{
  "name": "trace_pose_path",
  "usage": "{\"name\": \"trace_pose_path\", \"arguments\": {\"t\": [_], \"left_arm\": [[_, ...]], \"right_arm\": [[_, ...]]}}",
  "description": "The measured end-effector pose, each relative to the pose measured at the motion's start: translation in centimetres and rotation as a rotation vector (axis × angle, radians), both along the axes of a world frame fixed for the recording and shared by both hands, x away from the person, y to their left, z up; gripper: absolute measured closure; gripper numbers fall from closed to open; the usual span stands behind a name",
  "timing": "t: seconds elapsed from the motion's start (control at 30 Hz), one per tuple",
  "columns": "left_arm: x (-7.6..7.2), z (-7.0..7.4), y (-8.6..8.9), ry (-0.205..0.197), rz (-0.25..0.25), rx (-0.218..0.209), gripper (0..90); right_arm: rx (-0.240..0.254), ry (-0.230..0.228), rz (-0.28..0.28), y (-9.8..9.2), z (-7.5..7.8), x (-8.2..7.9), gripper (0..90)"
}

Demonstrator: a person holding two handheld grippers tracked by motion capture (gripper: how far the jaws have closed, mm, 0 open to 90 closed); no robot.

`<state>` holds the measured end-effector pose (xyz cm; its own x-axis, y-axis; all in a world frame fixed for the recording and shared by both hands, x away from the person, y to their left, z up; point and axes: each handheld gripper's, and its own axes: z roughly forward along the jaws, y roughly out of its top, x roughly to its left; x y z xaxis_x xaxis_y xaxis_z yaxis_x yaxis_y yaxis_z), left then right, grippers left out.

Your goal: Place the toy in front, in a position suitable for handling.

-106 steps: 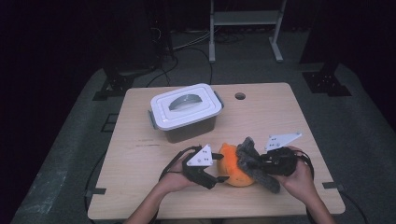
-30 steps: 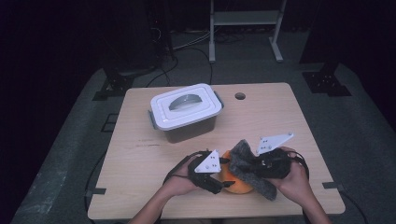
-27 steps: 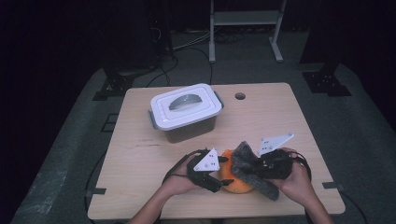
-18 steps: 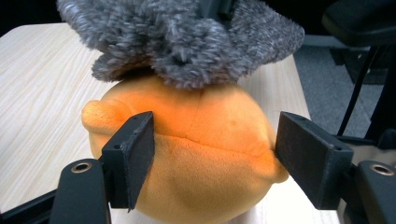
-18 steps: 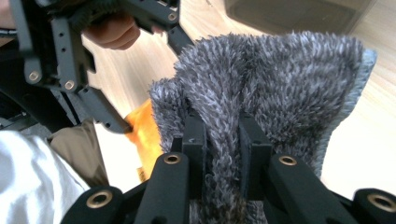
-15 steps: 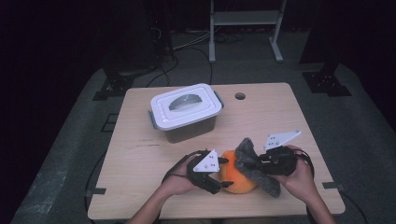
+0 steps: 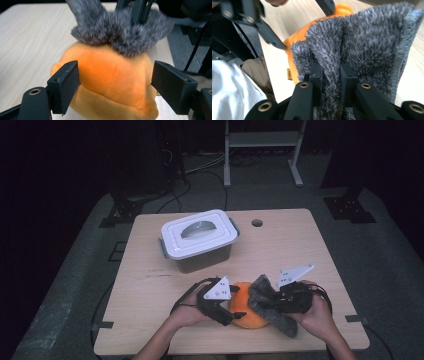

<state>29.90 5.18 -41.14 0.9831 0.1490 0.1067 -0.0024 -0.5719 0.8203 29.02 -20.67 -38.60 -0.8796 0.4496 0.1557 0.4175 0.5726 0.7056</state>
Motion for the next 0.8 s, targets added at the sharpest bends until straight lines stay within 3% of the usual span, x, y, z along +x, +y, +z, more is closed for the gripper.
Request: {"name": "trace_pose_path", "arguments": {"t": [0.1, 0.17, 0.33, 0.4, 0.57, 0.63, 0.73, 0.8], "left_arm": [[-0.1, -0.3, -0.1, -0.025, -0.002, 0.031, 20.1], [0.0, -0.4, 0.1, -0.015, -0.001, 0.028, 20.1], [0.5, -0.2, 0.6, -0.011, 0.027, 0.000, 20.9], [0.5, -0.1, 0.6, -0.023, 0.040, 0.011, 20.8], [0.4, -0.4, 0.7, -0.016, 0.024, 0.021, 21.4], [0.3, -0.4, 0.6, -0.027, 0.014, 0.023, 21.4], [0.3, 0.1, 0.9, -0.046, 0.028, -0.022, 21.1], [0.3, 0.5, 0.9, -0.065, 0.041, -0.067, 20.9]], "right_arm": [[-0.011, -0.044, -0.006, 0.3, 0.5, 0.0, 75.0], [0.001, -0.050, -0.020, 0.0, 0.7, 0.2, 75.0], [0.014, -0.001, -0.030, -0.8, -0.4, 0.8, 74.6], [0.016, 0.024, -0.023, -1.3, -0.7, 0.9, 74.4], [0.002, 0.061, -0.030, -2.6, -1.1, 1.0, 74.4], [-0.007, 0.056, -0.028, -2.7, -0.9, 1.0, 74.6], [-0.005, 0.023, -0.035, -2.1, -0.5, 1.0, 74.7], [0.012, 0.026, -0.010, -1.6, -0.5, 0.9, 74.7]]}}
